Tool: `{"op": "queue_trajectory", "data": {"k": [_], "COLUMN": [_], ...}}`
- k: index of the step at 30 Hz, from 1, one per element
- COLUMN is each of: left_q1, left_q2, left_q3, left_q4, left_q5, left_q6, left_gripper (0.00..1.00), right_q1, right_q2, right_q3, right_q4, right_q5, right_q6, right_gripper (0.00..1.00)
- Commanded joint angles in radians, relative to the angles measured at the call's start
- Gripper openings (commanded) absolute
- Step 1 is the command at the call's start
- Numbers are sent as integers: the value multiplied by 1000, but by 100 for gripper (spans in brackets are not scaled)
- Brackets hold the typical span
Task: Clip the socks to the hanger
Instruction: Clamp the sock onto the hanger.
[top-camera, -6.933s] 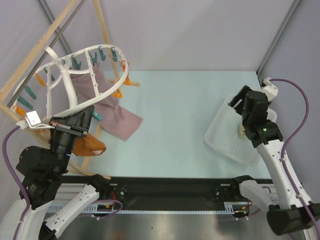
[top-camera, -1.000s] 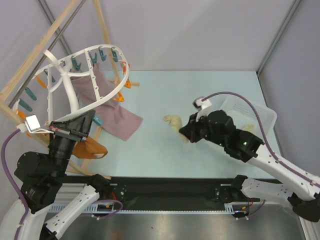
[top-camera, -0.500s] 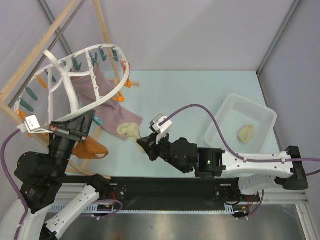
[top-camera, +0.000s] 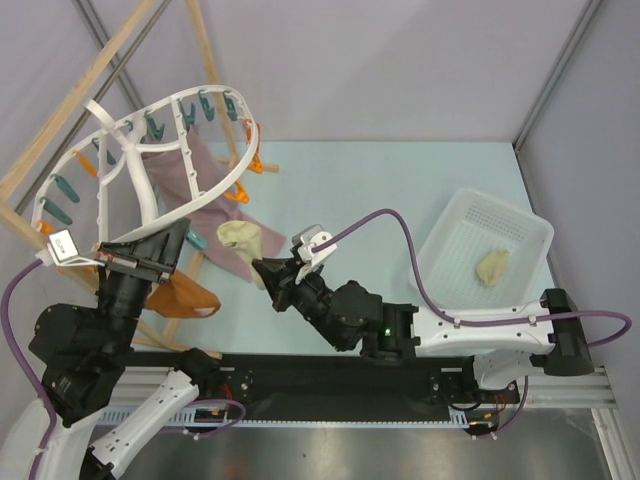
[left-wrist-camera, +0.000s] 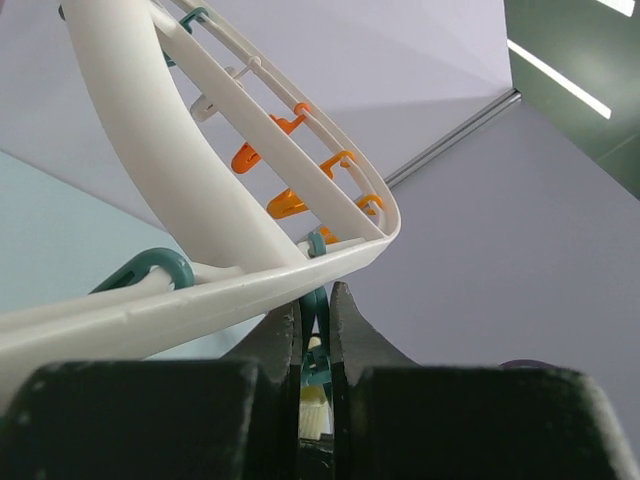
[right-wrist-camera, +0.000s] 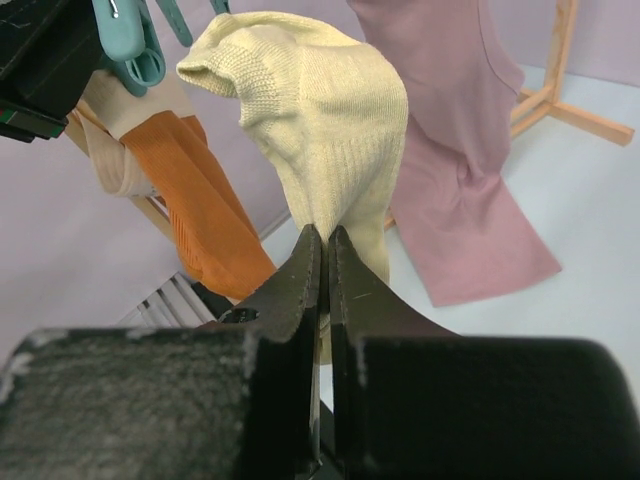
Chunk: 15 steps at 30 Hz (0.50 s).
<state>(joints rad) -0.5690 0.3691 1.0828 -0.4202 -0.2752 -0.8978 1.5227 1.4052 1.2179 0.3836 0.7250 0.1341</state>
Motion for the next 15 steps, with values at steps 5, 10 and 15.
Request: {"op": "queue_trajectory", "data": {"k": [5,10,15], "left_q1": [1,1,3], "left_q2": [34,54,53], "left_q3": [-26,-26,-24], "left_q4": [-42,-60,-58], "left_q5": [1,-5,-5], "left_q6": [-164,-202,-216], "left_gripper": [0,0,0], "right_q1": [16,16,16], "right_q2": [26,43,55], "right_q3": [49,57,63], "right_q4": [143,158,169], "right_q5": [53,48,47], "right_q6": [-41,-44,-47], "right_gripper": [0,0,0]}}
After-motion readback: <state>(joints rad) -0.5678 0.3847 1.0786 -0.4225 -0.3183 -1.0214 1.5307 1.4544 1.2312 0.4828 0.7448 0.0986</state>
